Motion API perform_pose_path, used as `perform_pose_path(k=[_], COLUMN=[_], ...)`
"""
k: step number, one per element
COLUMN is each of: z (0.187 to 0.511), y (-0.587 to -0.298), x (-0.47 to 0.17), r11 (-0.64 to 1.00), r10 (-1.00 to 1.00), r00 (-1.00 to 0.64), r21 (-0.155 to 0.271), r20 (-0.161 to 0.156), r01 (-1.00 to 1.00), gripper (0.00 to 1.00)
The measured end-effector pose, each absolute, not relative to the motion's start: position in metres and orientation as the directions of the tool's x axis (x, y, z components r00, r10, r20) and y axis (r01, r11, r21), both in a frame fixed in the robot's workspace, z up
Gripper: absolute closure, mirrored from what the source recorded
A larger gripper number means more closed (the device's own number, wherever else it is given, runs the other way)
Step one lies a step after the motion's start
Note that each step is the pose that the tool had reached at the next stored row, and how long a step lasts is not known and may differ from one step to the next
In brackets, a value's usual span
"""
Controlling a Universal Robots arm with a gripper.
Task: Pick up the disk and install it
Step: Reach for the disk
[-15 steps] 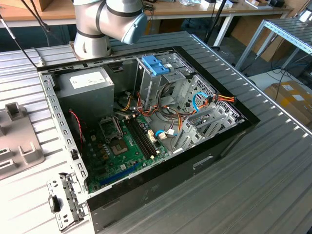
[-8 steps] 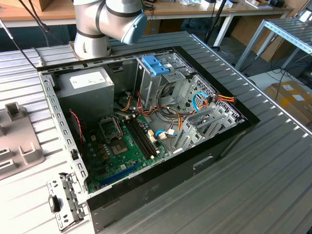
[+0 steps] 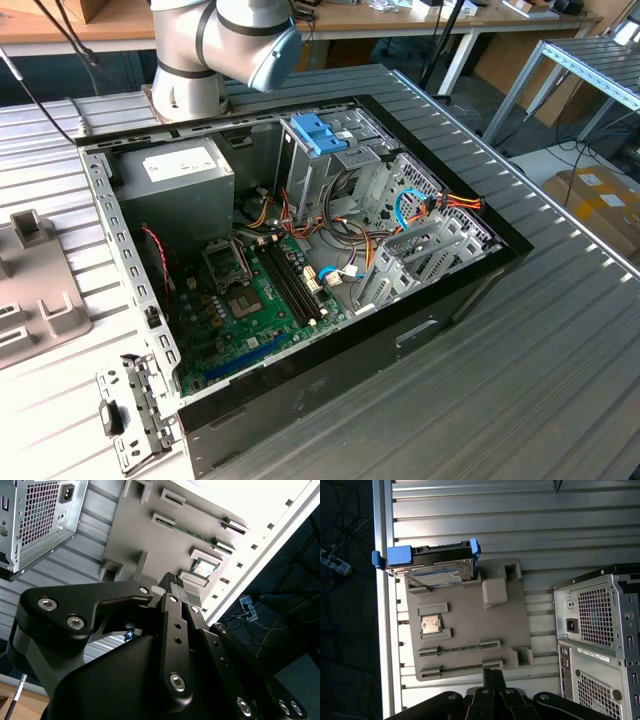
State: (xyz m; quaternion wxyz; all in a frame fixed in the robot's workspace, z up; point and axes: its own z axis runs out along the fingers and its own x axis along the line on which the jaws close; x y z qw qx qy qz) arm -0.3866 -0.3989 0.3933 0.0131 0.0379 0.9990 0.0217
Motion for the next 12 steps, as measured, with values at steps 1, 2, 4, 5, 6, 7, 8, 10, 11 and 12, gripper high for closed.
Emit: perform_pose_path(k=[1,2,4,5,6,7,8,10,11,12], z=[0.393,0.393,0.393,0.393,0.393,0.393,0.393,0.393,0.393,0.393], y=[-0.399,-0.399,-0.399,-0.399,-0.399,-0.399,-0.399,-0.399,-0.399,-0.399], x=[-0.388,-0.389,-0.392,-0.393,-0.394,-0.395,-0.395,-0.397,-0.398,-0.399], r11=[0.996,0.996,0.996,0.996,0.996,0.996,0.996,0.996,0.996,0.996], r10=[0.076,0.076,0.076,0.076,0.076,0.076,0.076,0.076,0.076,0.076], r00=[-0.997,-0.997,-0.997,-0.997,-0.997,-0.997,-0.997,-0.997,-0.997,-0.997], r21=[0.044,0.044,0.044,0.044,0.044,0.044,0.044,0.044,0.044,0.044], r20=[-0.025,-0.025,-0.025,-0.025,-0.024,-0.025,-0.025,-0.025,-0.024,-0.024], r01=[0.075,0.075,0.075,0.075,0.075,0.075,0.075,0.075,0.075,0.075], gripper=[0.89,0.89,0.89,0.89,0.89,0.89,0.89,0.89,0.89,0.89])
